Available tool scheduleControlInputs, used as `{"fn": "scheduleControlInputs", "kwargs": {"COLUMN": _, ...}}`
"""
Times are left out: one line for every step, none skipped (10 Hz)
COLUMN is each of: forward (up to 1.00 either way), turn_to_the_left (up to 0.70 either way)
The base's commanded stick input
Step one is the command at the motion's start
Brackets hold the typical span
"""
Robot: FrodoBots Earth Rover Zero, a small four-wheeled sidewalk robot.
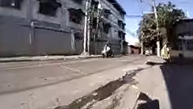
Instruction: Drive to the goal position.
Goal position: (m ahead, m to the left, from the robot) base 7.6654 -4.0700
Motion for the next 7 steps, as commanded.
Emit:
{"fn": "scheduleControlInputs", "kwargs": {"forward": 0.98, "turn_to_the_left": -0.38}}
{"fn": "scheduleControlInputs", "kwargs": {"forward": 0.98, "turn_to_the_left": -0.38}}
{"fn": "scheduleControlInputs", "kwargs": {"forward": 0.98, "turn_to_the_left": -0.38}}
{"fn": "scheduleControlInputs", "kwargs": {"forward": 0.53, "turn_to_the_left": -0.65}}
{"fn": "scheduleControlInputs", "kwargs": {"forward": 0.00, "turn_to_the_left": -0.96}}
{"fn": "scheduleControlInputs", "kwargs": {"forward": 0.00, "turn_to_the_left": -0.97}}
{"fn": "scheduleControlInputs", "kwargs": {"forward": 0.00, "turn_to_the_left": 0.00}}
